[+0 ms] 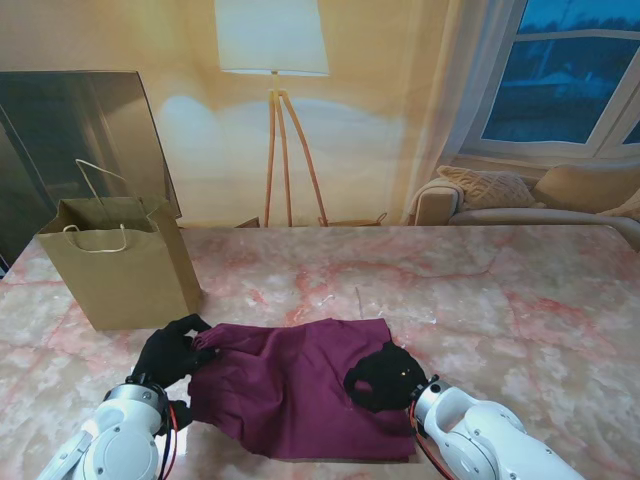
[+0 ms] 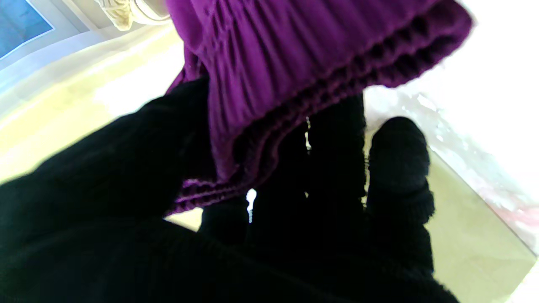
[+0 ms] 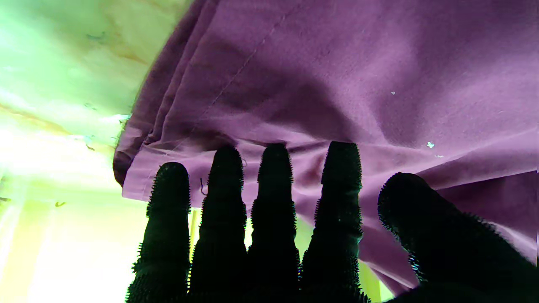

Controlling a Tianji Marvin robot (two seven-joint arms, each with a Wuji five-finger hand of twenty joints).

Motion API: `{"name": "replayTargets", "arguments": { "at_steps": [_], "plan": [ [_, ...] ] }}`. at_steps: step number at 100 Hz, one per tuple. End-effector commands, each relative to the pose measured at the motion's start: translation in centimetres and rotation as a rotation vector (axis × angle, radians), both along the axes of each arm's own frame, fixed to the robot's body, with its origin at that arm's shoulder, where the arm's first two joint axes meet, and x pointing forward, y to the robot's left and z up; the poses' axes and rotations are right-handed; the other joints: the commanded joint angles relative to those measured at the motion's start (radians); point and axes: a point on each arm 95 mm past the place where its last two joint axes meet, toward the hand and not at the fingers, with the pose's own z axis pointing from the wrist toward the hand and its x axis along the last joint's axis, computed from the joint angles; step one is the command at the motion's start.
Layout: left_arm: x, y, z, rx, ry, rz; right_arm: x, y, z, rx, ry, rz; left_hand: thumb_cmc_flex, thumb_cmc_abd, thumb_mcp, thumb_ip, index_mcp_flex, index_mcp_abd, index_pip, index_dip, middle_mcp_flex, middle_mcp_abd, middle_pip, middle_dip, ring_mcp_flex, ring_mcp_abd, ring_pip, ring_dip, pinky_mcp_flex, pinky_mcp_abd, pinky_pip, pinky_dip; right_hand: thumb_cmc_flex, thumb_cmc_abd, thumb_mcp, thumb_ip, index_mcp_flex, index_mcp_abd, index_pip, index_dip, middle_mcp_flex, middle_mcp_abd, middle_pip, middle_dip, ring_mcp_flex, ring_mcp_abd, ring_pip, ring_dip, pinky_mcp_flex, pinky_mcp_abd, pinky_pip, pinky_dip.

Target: Fold the socks and the shorts into the kraft paper bag

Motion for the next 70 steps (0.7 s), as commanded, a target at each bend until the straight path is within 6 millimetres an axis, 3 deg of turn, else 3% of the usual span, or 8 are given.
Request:
{"name": "replayTargets", "arguments": {
  "at_steps": [1,11,22,32,44,70],
  "plan": [
    [0.1,-1.3,1.0,-0.040,-0.005,-0.037,-1.5,-0.8,-2.9,-0.057,0.070,0.000,0.053,0.049,0.086,0.039,0.054,-0.028,0.037,-0.021,0.062,-0.048,0.002,-0.043,0.069,-0.019,0.002,-0.024,0.038,-0.018,0.052,-0.020,-0.011,0.005,-0.017,0.001,0.042,0.041,-0.020,-0.025,0.032,0.009,-0.014,-0.015,0.010,-0.022,-0.007,-0.008,-0.023,-0.002,-0.023,0.028],
    [0.3,-2.6,1.7,-0.069,0.022,-0.045,-1.5,-0.8,-3.0,-0.076,0.057,0.008,0.066,0.049,0.072,0.009,0.049,-0.016,0.034,-0.057,0.070,-0.032,-0.015,-0.120,0.088,-0.020,0.007,-0.072,0.094,-0.035,0.071,-0.074,-0.013,0.007,-0.019,0.001,0.040,0.038,-0.020,-0.028,0.033,0.008,-0.015,-0.015,0.009,-0.025,-0.008,-0.008,-0.025,-0.002,-0.025,0.030],
    [0.8,-4.2,2.3,-0.097,0.043,-0.053,-1.6,-0.7,-3.2,-0.078,0.052,0.012,0.075,0.048,0.060,0.005,0.045,-0.007,0.040,-0.084,0.076,-0.022,-0.008,-0.184,0.091,-0.021,0.043,-0.124,0.127,-0.052,0.078,-0.118,-0.011,0.007,-0.023,0.002,0.042,0.039,-0.018,-0.028,0.030,0.009,-0.016,-0.016,0.008,-0.024,-0.008,-0.008,-0.026,-0.002,-0.028,0.030],
    [1.4,-5.6,2.5,-0.114,0.076,-0.069,-1.7,-0.5,-3.4,-0.075,0.053,0.017,0.081,0.052,0.052,0.003,0.043,-0.007,0.040,-0.086,0.077,-0.022,-0.008,-0.192,0.090,-0.021,0.046,-0.134,0.132,-0.059,0.076,-0.126,-0.012,0.010,-0.025,0.004,0.040,0.040,-0.020,-0.029,0.031,0.008,-0.016,-0.016,0.008,-0.024,-0.009,-0.009,-0.026,-0.002,-0.029,0.032],
    [2.2,-7.3,2.1,-0.142,0.119,-0.073,-1.8,-0.5,-3.6,-0.070,0.063,0.015,0.089,0.068,0.028,0.019,0.036,-0.025,0.039,-0.066,0.052,-0.036,0.002,-0.156,0.076,-0.018,0.018,-0.134,0.069,-0.073,0.067,-0.117,-0.012,0.014,-0.028,0.006,0.038,0.043,-0.020,-0.028,0.029,0.012,-0.017,-0.016,0.004,-0.025,-0.010,-0.009,-0.028,-0.003,-0.031,0.032],
    [3.3,-10.2,0.2,-0.180,0.224,-0.065,-2.2,-0.9,-3.8,-0.071,0.073,0.006,0.079,0.050,0.040,0.046,0.050,-0.013,0.034,-0.073,0.070,-0.030,-0.009,-0.171,0.090,-0.027,0.016,-0.123,0.109,-0.092,0.069,-0.113,-0.011,0.017,-0.040,0.012,0.036,0.042,-0.025,-0.024,0.028,0.010,-0.020,-0.017,0.004,-0.025,-0.012,-0.011,-0.029,-0.003,-0.034,0.034]
  ]
}}
